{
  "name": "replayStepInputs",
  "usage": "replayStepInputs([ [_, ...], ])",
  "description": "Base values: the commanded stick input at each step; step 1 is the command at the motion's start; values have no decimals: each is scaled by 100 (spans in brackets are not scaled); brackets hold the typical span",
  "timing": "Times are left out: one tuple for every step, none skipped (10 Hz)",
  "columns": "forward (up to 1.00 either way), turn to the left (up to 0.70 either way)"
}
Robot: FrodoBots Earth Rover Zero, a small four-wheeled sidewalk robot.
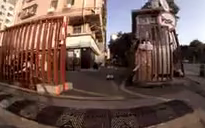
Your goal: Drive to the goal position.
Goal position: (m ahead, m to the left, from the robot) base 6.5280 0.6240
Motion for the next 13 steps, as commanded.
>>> replayStepInputs([
  [45,0],
  [45,0],
  [45,0],
  [45,0],
  [45,0],
  [45,0],
  [45,0],
  [45,0],
  [45,0],
  [45,0],
  [45,0],
  [45,0],
  [45,0],
])
